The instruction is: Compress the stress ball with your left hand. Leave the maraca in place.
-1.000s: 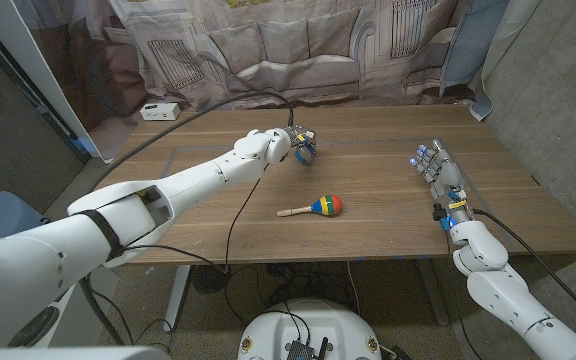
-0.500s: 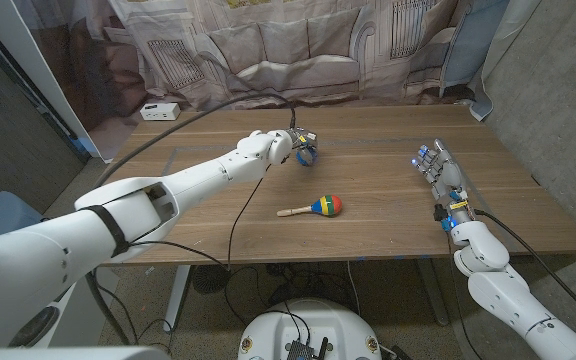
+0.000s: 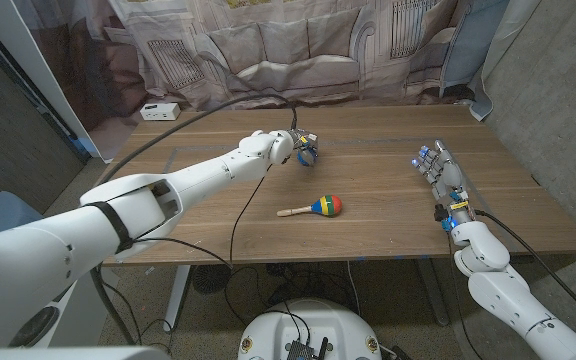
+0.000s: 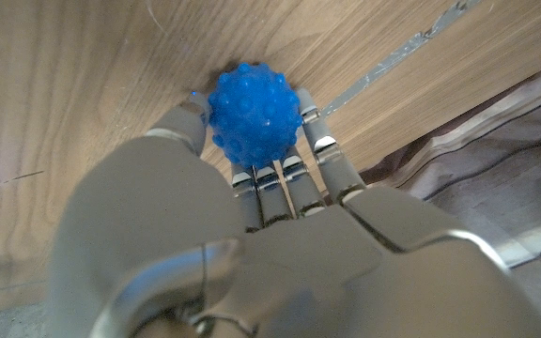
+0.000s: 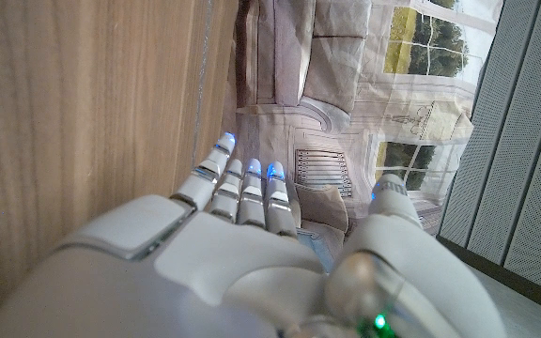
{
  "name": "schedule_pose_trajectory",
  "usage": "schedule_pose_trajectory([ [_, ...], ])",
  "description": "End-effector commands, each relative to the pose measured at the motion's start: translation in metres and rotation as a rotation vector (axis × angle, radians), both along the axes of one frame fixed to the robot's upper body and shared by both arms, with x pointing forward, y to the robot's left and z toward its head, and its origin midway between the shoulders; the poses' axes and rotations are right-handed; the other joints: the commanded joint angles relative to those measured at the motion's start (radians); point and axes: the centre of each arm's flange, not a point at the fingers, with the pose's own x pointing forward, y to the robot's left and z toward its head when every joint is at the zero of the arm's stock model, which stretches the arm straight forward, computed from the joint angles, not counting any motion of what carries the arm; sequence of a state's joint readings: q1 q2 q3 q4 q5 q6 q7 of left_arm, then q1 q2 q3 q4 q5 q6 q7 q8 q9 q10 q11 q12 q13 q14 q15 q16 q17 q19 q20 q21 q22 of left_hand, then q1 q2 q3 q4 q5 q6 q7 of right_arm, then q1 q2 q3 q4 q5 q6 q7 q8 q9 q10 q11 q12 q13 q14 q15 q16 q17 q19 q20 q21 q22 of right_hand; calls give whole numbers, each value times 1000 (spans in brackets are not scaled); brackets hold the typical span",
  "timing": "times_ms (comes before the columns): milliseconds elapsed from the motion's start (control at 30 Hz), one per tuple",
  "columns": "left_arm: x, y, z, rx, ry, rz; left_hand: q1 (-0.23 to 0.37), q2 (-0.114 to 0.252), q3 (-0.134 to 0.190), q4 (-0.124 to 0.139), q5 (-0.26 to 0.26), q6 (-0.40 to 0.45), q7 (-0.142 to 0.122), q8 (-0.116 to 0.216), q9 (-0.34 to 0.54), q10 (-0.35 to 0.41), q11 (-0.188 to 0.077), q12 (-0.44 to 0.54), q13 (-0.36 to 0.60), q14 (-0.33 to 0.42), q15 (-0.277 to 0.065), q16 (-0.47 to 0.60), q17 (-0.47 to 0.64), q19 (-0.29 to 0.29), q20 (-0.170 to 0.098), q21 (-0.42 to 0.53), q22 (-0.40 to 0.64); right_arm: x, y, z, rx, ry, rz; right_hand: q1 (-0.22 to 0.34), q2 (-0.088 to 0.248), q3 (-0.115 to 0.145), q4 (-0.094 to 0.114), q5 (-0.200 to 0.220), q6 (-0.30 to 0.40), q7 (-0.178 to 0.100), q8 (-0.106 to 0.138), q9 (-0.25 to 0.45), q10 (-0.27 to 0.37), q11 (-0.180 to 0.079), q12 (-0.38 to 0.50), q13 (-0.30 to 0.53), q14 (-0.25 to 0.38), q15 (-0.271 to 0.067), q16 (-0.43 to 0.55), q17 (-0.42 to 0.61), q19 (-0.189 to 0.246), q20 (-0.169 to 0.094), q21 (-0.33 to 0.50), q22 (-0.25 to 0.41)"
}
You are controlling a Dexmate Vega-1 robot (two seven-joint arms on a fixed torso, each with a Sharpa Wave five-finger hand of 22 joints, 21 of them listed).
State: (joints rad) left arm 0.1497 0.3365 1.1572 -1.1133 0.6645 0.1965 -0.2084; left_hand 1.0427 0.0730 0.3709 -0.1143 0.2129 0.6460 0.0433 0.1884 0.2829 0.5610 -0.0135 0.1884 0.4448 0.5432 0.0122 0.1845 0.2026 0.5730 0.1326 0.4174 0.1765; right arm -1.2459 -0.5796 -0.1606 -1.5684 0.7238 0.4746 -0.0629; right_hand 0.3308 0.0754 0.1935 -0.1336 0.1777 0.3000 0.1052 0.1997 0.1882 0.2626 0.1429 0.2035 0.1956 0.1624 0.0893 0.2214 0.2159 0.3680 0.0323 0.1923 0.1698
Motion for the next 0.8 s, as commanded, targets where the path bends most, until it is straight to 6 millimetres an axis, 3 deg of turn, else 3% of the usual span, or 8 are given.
schedule_pose_trajectory([
  [33,1,3,1,-13,-12,10,-24,-3,-16,3,-4,-26,9,-5,-4,-49,16,-7,1,-49,18,-7,3,-39,5,-24,0,2,0,0,2,0,4,9,1,-6,0,-2,12,-1,-2,3,7,-2,-1,3,9,-2,-5,6,2,2,4,4],
  [300,1,5,0,-18,-8,11,-63,-6,-38,10,-10,-113,17,-15,-14,-128,53,-10,-7,-122,47,-8,0,-86,24,-57,0,2,1,-1,3,3,5,9,1,-6,0,-2,12,0,-2,3,7,-3,-1,3,9,-2,-5,6,2,2,4,4],
  [533,2,6,-1,-21,-9,11,-88,-8,-55,11,-13,-190,8,-18,-25,-188,55,-8,-17,-185,60,-10,-5,-134,38,-90,1,2,1,-2,4,5,5,9,0,-6,0,-2,12,0,-2,3,8,-2,0,3,9,-3,-5,6,2,2,4,4],
  [633,2,6,-2,-21,-8,11,-103,-7,-63,15,-14,-223,3,-18,-30,-212,59,-7,-22,-204,65,-8,-6,-154,56,-104,1,3,1,-2,4,6,5,9,0,-7,0,-2,12,-1,-2,3,7,-5,-1,3,9,-3,-5,6,2,2,4,4],
  [800,2,7,-2,-25,-8,10,-122,-4,-70,18,-15,-262,3,-16,-40,-243,61,-5,-30,-237,74,-8,-9,-193,49,-129,2,3,2,-2,6,6,7,9,1,-7,0,-2,13,-1,-1,3,8,-4,-1,3,9,-3,-5,6,2,2,4,4],
])
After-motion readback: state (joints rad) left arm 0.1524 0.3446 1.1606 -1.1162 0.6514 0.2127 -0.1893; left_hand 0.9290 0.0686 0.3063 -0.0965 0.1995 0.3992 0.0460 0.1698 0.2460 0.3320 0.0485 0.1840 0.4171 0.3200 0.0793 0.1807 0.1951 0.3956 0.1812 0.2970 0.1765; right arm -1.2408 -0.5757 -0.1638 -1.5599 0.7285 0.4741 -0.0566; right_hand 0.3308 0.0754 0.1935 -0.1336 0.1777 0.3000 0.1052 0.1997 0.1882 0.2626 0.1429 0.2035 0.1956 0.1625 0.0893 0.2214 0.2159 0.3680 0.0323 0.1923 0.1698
